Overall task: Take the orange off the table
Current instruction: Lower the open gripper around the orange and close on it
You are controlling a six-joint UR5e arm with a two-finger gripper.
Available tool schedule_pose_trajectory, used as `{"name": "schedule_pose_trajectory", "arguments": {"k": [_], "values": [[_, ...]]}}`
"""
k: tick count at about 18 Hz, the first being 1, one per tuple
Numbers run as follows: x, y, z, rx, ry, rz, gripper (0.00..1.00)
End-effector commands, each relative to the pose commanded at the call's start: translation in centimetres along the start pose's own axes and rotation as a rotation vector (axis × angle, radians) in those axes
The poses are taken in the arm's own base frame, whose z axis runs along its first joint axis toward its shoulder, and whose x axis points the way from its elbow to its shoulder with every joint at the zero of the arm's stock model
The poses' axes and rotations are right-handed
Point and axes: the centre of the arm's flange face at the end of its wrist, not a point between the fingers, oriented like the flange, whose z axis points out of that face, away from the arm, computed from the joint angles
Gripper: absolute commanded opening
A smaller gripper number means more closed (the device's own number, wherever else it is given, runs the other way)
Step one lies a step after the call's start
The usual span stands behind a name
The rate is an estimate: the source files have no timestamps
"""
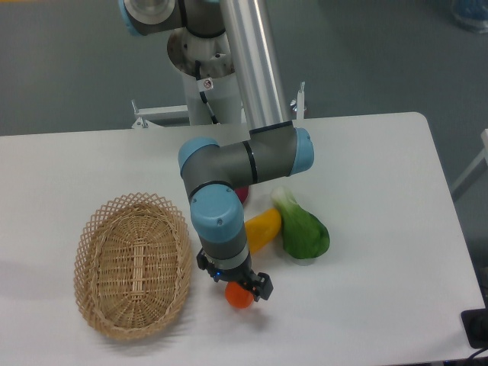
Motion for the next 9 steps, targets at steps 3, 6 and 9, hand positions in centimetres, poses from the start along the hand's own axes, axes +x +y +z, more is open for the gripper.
{"name": "schedule_pose_trajectory", "arguments": {"k": [3, 6, 9], "values": [[0.04, 0.19, 0.07, -0.010, -0.005, -0.001, 0.93], [0.07, 0.22, 0.03, -0.010, -0.006, -0.003, 0.80], [-0.01, 0.16, -0.18, -0.008, -0.008, -0.009, 0.63]]}}
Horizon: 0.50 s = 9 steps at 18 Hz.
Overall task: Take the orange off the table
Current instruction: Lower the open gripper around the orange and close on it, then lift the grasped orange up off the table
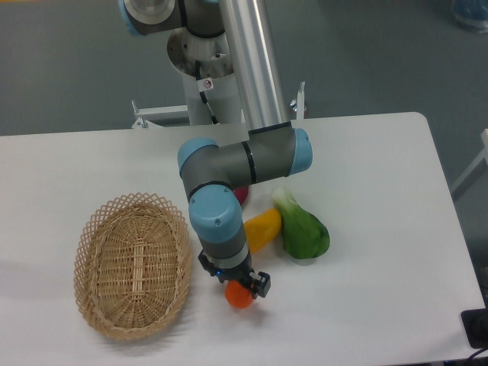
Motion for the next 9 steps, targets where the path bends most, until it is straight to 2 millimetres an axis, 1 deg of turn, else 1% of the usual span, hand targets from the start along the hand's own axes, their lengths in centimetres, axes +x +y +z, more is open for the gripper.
{"name": "schedule_pose_trajectory", "arguments": {"k": [2, 3, 6, 9], "values": [[0.04, 0.04, 0.06, -0.001, 0.001, 0.000, 0.63], [0.00, 0.00, 0.00, 0.000, 0.000, 0.000, 0.60], [0.00, 0.00, 0.00, 0.000, 0.000, 0.000, 0.58], [-0.29, -0.26, -0.42, 0.009, -0.006, 0.002, 0.58]]}}
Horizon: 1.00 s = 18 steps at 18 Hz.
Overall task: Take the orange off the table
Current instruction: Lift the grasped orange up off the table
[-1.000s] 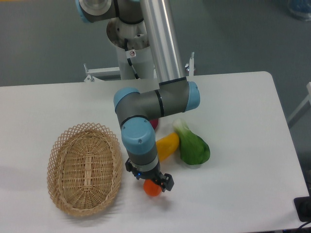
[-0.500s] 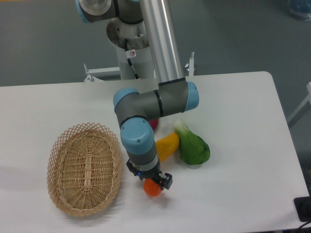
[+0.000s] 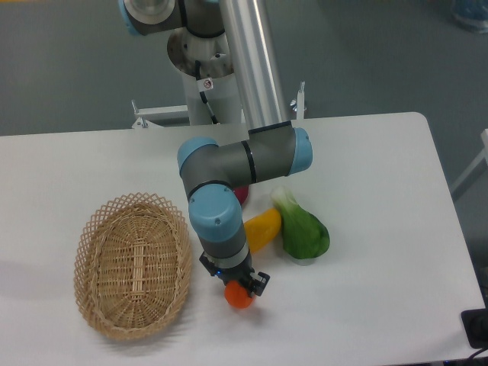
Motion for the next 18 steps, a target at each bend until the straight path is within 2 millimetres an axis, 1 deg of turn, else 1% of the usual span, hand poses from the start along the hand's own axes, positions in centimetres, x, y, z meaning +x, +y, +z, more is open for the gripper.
{"name": "schedule_pose_trajectory", "arguments": {"k": [4, 7, 8, 9, 11, 12, 14, 15, 16, 18], "values": [[-0.7, -0.6, -1.2, 0.020, -0.017, 0.011, 0.58], [-1.8, -0.8, -3.2, 0.051, -0.041, 0.010, 0.58], [-2.9, -0.6, -5.3, 0.082, -0.061, 0.012, 0.58], [-3.9, -0.2, -6.6, 0.107, -0.059, -0.001, 0.58], [-4.7, 0.0, -9.5, 0.182, -0.045, -0.004, 0.58], [-5.5, 0.5, -10.8, 0.209, -0.049, 0.000, 0.58], [-6.2, 1.3, -13.1, 0.222, -0.040, 0.012, 0.58], [-6.7, 1.6, -14.8, 0.221, -0.025, 0.025, 0.58], [-7.1, 1.9, -15.9, 0.217, -0.005, 0.026, 0.58], [-7.5, 2.1, -17.6, 0.198, 0.026, 0.054, 0.58]]}}
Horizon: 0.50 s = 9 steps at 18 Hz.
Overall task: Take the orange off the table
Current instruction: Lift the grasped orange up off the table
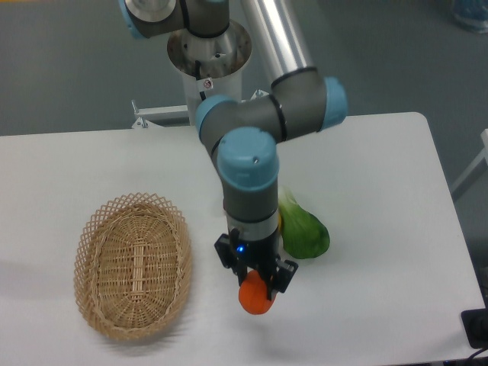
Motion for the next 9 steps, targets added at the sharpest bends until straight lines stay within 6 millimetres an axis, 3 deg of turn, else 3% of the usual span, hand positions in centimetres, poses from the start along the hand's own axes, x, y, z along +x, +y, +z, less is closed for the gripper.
{"name": "schedule_pose_trajectory", "arguments": {"k": [4, 9], "values": [[-0.5, 0.8, -2.6, -0.012, 0.012, 0.017, 0.58], [-0.7, 1.9, -4.1, -0.008, 0.007, 0.048, 0.58]]}}
